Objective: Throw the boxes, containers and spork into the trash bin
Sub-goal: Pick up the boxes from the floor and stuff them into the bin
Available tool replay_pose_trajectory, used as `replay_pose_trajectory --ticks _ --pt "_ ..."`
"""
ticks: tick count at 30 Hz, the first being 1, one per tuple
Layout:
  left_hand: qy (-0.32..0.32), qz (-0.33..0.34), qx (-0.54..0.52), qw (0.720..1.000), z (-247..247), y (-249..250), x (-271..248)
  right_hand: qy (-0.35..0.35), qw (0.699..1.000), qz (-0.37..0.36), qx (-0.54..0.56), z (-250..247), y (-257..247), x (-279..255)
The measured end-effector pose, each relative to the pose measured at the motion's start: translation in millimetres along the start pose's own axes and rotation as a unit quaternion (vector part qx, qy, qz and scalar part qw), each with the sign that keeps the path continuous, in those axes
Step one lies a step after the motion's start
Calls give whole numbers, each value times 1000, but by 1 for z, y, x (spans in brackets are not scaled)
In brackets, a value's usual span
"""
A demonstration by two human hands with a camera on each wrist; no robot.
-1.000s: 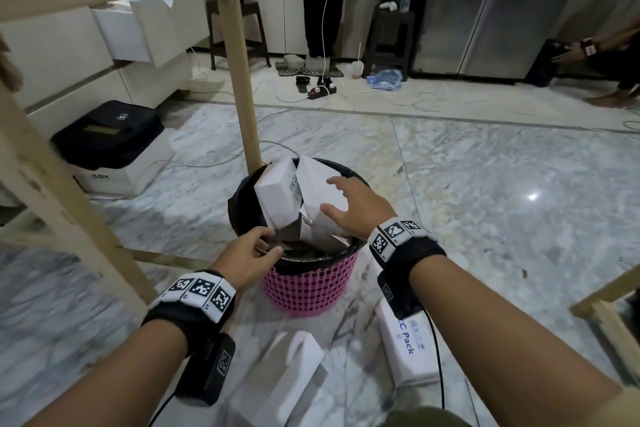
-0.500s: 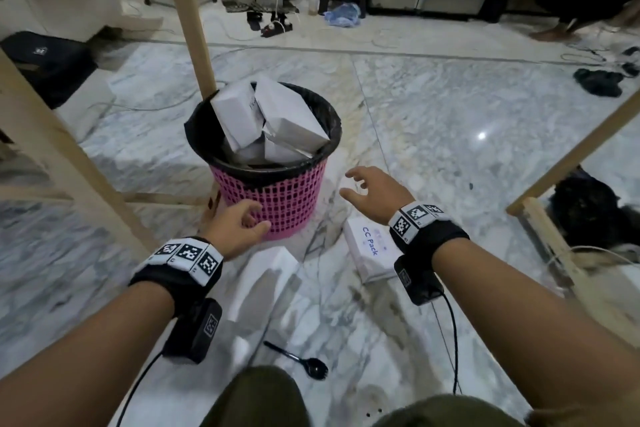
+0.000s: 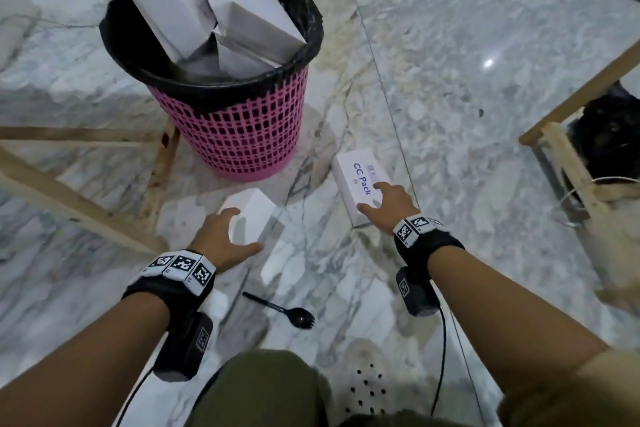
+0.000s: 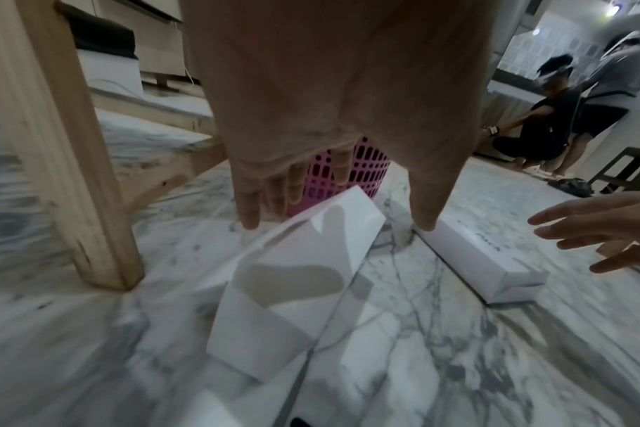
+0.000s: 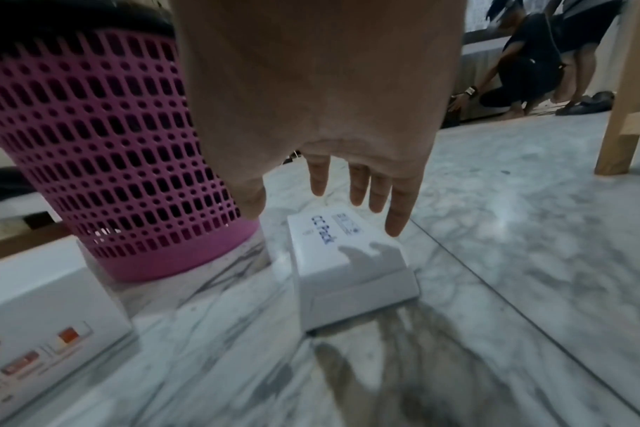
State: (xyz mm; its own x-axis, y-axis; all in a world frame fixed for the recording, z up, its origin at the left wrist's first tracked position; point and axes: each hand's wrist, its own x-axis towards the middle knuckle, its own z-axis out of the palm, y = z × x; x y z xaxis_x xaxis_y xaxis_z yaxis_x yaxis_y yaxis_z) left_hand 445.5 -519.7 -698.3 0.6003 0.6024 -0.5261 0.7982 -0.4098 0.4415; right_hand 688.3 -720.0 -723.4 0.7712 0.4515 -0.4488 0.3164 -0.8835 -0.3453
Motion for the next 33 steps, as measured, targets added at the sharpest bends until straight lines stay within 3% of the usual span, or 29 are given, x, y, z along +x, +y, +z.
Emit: replay_pose_trajectory --ticks 14,17,26,33 --pt "-11 -47 53 997 33 -18 32 43 990 137 19 56 5 43" --pt "-8 -46 52 998 34 -20 34 41 984 155 75 60 6 47" --pt "53 -25 39 998 24 -21 33 75 974 141 158 66 -8 46" --pt "72 10 20 997 3 -10 19 93 975 111 171 36 -17 32"
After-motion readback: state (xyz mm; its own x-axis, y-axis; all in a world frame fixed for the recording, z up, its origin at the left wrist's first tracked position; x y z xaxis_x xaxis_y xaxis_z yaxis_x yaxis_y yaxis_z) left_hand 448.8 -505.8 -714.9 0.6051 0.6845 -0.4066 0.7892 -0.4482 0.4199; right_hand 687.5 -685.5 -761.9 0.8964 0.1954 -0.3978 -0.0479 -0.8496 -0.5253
